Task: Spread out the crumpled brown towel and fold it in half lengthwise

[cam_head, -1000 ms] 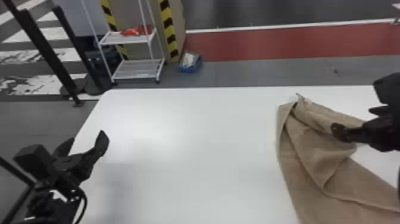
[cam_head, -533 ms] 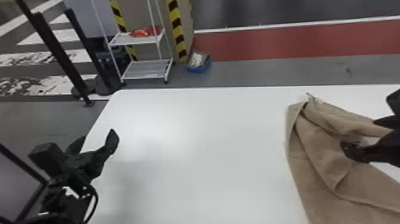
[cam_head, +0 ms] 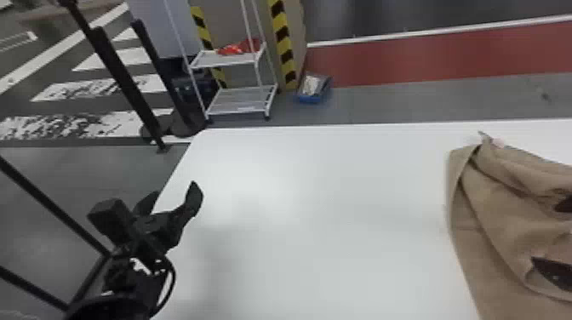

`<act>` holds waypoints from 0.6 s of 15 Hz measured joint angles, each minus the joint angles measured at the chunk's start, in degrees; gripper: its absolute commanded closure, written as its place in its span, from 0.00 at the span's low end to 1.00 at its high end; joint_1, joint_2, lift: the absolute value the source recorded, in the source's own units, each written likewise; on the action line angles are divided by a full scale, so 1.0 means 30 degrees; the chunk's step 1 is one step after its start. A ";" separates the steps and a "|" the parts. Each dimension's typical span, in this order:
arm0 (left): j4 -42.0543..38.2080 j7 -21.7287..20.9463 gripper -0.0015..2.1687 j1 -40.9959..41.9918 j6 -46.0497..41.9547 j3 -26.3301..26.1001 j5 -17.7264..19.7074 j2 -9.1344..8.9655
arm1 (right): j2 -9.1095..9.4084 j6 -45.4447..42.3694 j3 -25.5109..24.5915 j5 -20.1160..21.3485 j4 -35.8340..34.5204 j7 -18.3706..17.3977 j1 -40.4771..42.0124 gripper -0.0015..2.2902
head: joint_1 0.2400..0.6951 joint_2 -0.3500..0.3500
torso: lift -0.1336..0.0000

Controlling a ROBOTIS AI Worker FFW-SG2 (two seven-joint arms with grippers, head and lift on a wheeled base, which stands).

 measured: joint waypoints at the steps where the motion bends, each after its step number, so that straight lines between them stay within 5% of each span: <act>1: 0.0009 0.0000 0.04 -0.0022 0.0021 0.0008 -0.0020 -0.0004 | -0.0389 0.0131 0.0063 -0.0007 -0.0468 0.0000 0.0399 0.08 | 1.00 0.92 | 0.07; 5: 0.0032 0.0000 0.04 -0.0152 0.0176 -0.0060 -0.0244 -0.0117 | -0.2034 0.1163 0.0194 -0.0262 -0.2305 0.0000 0.2038 0.08 | 1.00 0.91 | 0.07; 9: 0.0167 0.0000 0.04 -0.0289 0.0233 -0.0119 -0.0410 -0.0202 | -0.2695 0.1771 0.0759 -0.0069 -0.2355 0.0000 0.3057 0.08 | 1.00 0.91 | 0.07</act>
